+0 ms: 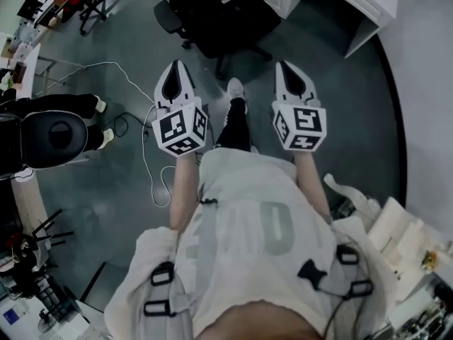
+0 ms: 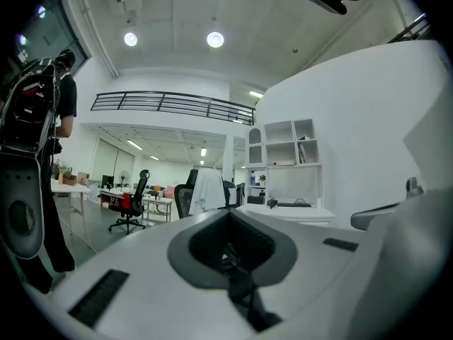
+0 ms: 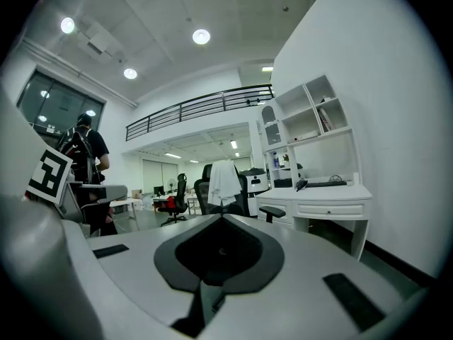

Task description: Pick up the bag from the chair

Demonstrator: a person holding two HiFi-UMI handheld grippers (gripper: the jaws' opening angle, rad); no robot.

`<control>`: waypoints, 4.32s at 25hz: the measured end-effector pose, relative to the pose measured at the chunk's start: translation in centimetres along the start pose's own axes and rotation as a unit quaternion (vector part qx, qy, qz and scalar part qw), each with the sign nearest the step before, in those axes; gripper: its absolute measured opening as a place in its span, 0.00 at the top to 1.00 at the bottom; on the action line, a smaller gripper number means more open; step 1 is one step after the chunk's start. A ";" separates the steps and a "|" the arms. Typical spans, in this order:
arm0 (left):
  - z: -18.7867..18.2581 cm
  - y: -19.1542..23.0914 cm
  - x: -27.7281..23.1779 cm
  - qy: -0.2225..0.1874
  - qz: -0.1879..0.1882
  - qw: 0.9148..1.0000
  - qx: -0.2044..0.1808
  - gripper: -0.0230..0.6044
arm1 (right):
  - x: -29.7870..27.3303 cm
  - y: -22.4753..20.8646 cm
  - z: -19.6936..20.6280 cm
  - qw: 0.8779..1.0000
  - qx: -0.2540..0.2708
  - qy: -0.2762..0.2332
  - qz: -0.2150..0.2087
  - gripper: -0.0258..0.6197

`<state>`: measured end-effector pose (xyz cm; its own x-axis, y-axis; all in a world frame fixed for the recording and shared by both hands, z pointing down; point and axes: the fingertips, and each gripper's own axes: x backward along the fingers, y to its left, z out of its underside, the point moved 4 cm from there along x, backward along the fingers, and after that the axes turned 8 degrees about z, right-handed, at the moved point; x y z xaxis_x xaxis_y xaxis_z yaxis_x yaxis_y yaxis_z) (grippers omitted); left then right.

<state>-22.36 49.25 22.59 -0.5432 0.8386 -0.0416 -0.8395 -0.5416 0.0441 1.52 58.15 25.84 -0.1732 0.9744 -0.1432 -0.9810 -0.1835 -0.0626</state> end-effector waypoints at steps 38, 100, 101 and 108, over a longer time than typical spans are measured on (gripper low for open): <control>1.0 14.0 -38.8 0.054 -0.003 0.998 0.038 0.95 | -40.7 -2.1 -5.0 0.993 0.071 0.096 0.003 0.95; 1.7 16.7 -49.9 0.066 -0.048 0.995 0.062 0.70 | -57.6 -1.1 -7.9 0.986 0.040 0.097 -0.127 0.59; 1.6 16.6 -49.9 0.063 -0.048 0.995 0.063 0.65 | -57.7 -1.1 -7.9 0.986 0.040 0.099 -0.125 0.56; 2.0 16.8 -50.3 0.065 -0.058 0.994 0.070 0.63 | -58.4 -1.2 -7.5 0.985 0.051 0.106 -0.128 0.55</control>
<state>-9.09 -1.88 27.45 -0.4486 0.8749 -0.1825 -0.8908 -0.4213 0.1701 13.48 0.51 26.85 0.0929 0.9360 -0.3395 -0.9957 0.0897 -0.0251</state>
